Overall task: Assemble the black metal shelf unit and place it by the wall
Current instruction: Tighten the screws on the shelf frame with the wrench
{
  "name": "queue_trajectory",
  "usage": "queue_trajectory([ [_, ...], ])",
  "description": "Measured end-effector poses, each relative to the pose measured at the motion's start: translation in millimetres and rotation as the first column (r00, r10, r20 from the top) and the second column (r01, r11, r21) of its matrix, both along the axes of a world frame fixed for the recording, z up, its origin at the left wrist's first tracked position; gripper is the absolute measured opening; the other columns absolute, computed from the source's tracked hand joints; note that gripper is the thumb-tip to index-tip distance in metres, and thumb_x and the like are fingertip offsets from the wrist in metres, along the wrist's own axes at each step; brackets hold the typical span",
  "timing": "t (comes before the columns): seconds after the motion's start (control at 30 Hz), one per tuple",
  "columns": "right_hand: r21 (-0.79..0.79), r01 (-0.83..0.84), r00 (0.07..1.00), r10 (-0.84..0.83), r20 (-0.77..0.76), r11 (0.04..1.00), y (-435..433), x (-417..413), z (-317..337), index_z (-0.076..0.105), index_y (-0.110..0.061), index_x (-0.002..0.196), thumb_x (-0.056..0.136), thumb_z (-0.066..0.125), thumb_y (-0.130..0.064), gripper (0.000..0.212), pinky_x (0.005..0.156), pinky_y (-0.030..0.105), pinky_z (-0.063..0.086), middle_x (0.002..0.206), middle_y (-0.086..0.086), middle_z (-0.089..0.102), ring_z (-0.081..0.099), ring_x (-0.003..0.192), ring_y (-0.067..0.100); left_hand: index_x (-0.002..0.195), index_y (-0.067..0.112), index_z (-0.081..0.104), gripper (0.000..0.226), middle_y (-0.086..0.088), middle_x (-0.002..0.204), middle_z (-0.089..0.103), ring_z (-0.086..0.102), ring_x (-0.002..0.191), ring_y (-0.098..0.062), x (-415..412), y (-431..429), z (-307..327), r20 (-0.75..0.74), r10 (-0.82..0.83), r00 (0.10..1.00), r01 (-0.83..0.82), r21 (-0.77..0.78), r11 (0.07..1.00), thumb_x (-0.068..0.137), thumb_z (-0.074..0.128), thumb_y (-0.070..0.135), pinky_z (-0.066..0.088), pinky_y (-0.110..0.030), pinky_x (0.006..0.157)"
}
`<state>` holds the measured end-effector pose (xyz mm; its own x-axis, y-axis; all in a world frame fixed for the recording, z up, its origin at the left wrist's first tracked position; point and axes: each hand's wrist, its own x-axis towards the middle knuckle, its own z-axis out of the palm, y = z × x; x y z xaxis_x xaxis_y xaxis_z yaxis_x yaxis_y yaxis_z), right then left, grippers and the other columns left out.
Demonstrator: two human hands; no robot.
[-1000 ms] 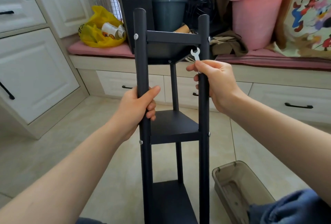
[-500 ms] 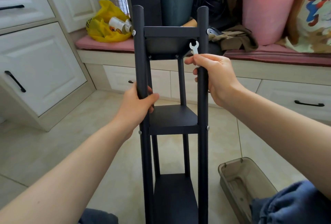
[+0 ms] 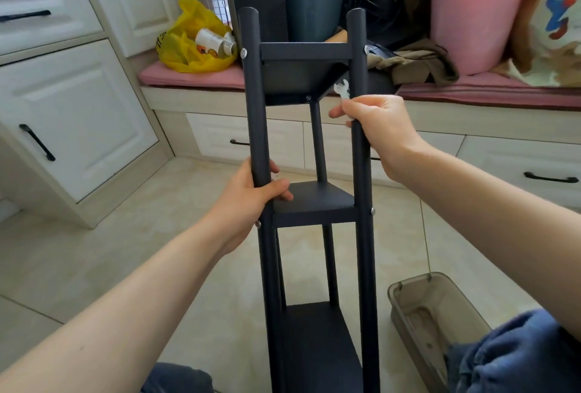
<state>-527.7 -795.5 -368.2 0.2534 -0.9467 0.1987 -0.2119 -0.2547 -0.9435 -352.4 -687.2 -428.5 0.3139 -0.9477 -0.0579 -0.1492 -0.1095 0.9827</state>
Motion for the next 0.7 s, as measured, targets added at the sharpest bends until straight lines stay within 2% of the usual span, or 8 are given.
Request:
queue_trajectory([
  [0.07,-0.219,0.1,0.99,-0.12,-0.08,0.971,-0.7,-1.2,0.5,0.076,-0.018,0.082,0.097,0.056,-0.021,0.024,0.105,0.034,0.037,0.106,-0.002,0.064,0.052,0.112,0.012,0.11,0.02,0.051,0.02,-0.001,0.078,0.073,0.07,0.088,-0.017,-4.7,-2.4,0.0,-0.001,-0.01,1.0,0.01,-0.012,1.0,0.097,0.067,0.02,0.04,-0.042,0.069],
  [0.1,-0.308,0.124,0.982,-0.16,-0.096,0.943,0.4,-1.5,2.1,0.075,-0.021,0.081,0.097,0.056,-0.022,0.025,0.105,0.03,0.031,0.115,-0.004,0.057,0.046,0.122,0.015,0.109,0.021,0.051,0.02,0.0,0.076,0.072,0.071,0.087,-0.017,-8.3,-3.6,0.6,-0.004,-0.018,1.0,0.018,-0.019,1.0,0.097,0.067,0.019,0.041,-0.041,0.068],
  [0.2,-0.403,0.085,0.985,-0.138,-0.104,0.911,8.8,2.3,9.5,0.074,-0.027,0.076,0.096,0.057,-0.022,0.027,0.101,0.024,0.027,0.125,-0.008,0.05,0.038,0.129,0.014,0.106,0.022,0.051,0.019,0.001,0.075,0.072,0.071,0.081,-0.013,-19.2,-6.5,1.2,0.012,-0.049,0.999,0.049,-0.039,0.998,0.096,0.067,0.019,0.048,-0.035,0.071],
  [0.3,-0.264,-0.166,0.986,0.162,-0.04,0.95,20.1,8.8,16.7,0.077,-0.014,0.078,0.094,0.059,-0.017,0.024,0.09,0.011,0.036,0.102,-0.012,0.065,0.054,0.111,-0.001,0.106,0.021,0.051,0.022,-0.001,0.078,0.074,0.072,0.078,-0.011,-31.0,-8.5,3.1,0.078,-0.084,0.993,0.088,-0.05,0.995,0.094,0.07,0.02,0.054,-0.032,0.074],
  [0.37,-0.176,-0.295,0.954,0.299,-0.006,0.939,24.3,12.7,18.3,0.077,-0.012,0.081,0.096,0.057,-0.016,0.025,0.088,0.011,0.043,0.096,-0.006,0.072,0.061,0.098,-0.004,0.105,0.023,0.052,0.024,0.001,0.08,0.074,0.071,0.078,-0.007,-39.5,-9.4,6.4,0.154,-0.117,0.981,0.125,-0.044,0.991,0.092,0.072,0.022,0.054,-0.023,0.069],
  [0.47,-0.093,-0.336,0.939,0.341,0.047,0.937,23.2,16.2,16.5,0.076,-0.017,0.079,0.098,0.057,-0.02,0.027,0.102,0.036,0.047,0.096,-0.008,0.073,0.064,0.104,0.005,0.109,0.028,0.055,0.026,0.007,0.093,0.069,0.067,0.087,-0.004,-48.7,-8.4,12.5,0.262,-0.176,0.949,0.186,-0.014,0.982,0.09,0.074,0.028,0.052,-0.009,0.068],
  [0.53,-0.062,-0.33,0.936,0.335,0.107,0.942,21.1,15.0,16.4,0.075,-0.015,0.079,0.098,0.057,-0.02,0.027,0.102,0.045,0.05,0.097,-0.005,0.075,0.065,0.107,0.012,0.113,0.029,0.054,0.031,0.009,0.1,0.065,0.064,0.091,-0.003,-53.6,-5.7,12.7,0.317,-0.199,0.927,0.204,0.017,0.979,0.09,0.074,0.033,0.048,-0.005,0.066],
  [0.7,0.011,-0.395,0.893,0.381,0.241,0.918,17.6,6.0,17.8,0.071,-0.007,0.082,0.1,0.054,-0.014,0.026,0.09,0.042,0.058,0.094,0.004,0.072,0.068,0.1,0.023,0.111,0.023,0.041,0.06,0.007,0.112,0.043,0.049,0.101,-0.011,-63.3,1.8,-2.5,0.429,-0.056,0.902,-0.019,0.169,0.986,0.076,0.085,0.042,0.043,-0.022,0.078],
])
